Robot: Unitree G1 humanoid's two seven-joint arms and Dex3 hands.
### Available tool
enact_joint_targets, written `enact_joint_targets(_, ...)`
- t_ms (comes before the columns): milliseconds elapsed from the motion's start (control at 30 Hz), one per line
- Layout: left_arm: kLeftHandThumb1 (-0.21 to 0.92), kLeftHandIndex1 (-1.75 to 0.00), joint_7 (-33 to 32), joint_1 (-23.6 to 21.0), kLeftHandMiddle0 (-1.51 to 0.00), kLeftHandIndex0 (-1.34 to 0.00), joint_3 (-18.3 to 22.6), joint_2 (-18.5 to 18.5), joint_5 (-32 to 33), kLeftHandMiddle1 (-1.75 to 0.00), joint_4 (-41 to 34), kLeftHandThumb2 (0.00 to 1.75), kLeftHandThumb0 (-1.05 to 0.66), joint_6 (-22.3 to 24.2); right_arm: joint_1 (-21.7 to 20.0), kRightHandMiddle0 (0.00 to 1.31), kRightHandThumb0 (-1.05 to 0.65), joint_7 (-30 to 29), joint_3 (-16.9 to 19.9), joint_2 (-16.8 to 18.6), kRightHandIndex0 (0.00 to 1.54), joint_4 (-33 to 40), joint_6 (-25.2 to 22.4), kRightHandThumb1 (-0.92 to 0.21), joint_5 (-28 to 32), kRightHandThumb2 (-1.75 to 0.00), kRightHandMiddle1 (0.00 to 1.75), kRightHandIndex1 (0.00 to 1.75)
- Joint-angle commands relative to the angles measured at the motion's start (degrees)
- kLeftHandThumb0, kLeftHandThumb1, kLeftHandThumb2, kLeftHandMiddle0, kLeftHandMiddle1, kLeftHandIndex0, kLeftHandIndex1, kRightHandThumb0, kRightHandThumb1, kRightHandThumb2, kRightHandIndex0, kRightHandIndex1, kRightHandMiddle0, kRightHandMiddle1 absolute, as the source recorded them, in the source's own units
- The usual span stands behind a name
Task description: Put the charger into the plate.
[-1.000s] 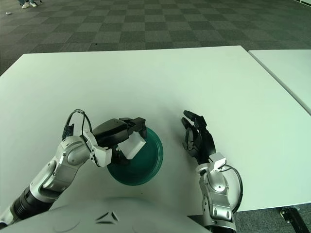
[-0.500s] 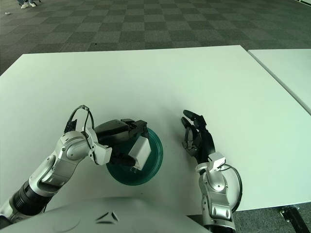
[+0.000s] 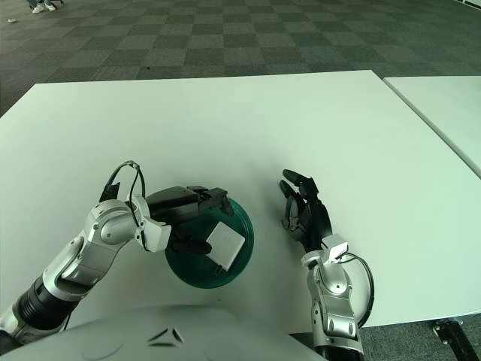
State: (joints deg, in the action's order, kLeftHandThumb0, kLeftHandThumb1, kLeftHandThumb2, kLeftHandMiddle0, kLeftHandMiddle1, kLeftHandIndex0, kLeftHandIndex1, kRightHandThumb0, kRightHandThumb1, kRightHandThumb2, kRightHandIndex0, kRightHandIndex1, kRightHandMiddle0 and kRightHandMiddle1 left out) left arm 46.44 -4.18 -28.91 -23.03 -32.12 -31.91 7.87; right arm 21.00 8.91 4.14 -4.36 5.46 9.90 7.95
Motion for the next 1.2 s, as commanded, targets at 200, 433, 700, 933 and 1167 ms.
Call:
enact_joint_targets(200,0.92,-0.83,-1.6,0.2,-0.14,0.00,1.7,-1.2,0.5,-0.47,-1.2,0.55,-1.00,-0.1,1.2,0.00,-0.76,0.0,-0.2,0.8,0.27,-3.3,-2.6,-0.92,0.6,-0.79,0.85,0.17)
enact_joint_targets(433,0.92,-0.65,-11.0,5.0,-0.11,0.00,4.9,2.3,0.9,-0.29,-1.5,0.64,-1.04,-0.9,1.8,0.00,-0.76,0.1,-0.4,0.8,0.27,-2.4,-2.4,-0.92,0.3,-0.79,0.84,0.17)
enact_joint_targets(700,0.92,-0.71,-29.6,15.6,-0.18,0.00,13.7,12.4,5.3,-0.26,-0.8,0.70,-1.04,-2.5,2.6,0.00,-0.76,-0.3,-0.5,1.0,0.24,-1.7,-3.0,-0.92,0.2,-0.77,0.81,0.16)
enact_joint_targets(933,0.92,-1.06,-46.2,26.9,-0.27,0.00,23.3,22.9,17.8,-0.55,6.7,0.67,-0.91,-16.1,2.5,0.00,-0.77,-1.3,-0.4,1.1,0.27,-1.4,-2.7,-0.92,-0.8,-0.78,0.84,0.18)
enact_joint_targets(1167,0.92,-1.23,-54.3,32.6,-0.26,-0.02,25.0,37.4,32.9,-0.80,11.5,0.73,-0.75,-20.0,3.1,0.00,-0.79,-1.7,-0.8,0.5,0.27,0.5,-4.1,-0.92,-1.3,-0.80,0.80,0.18)
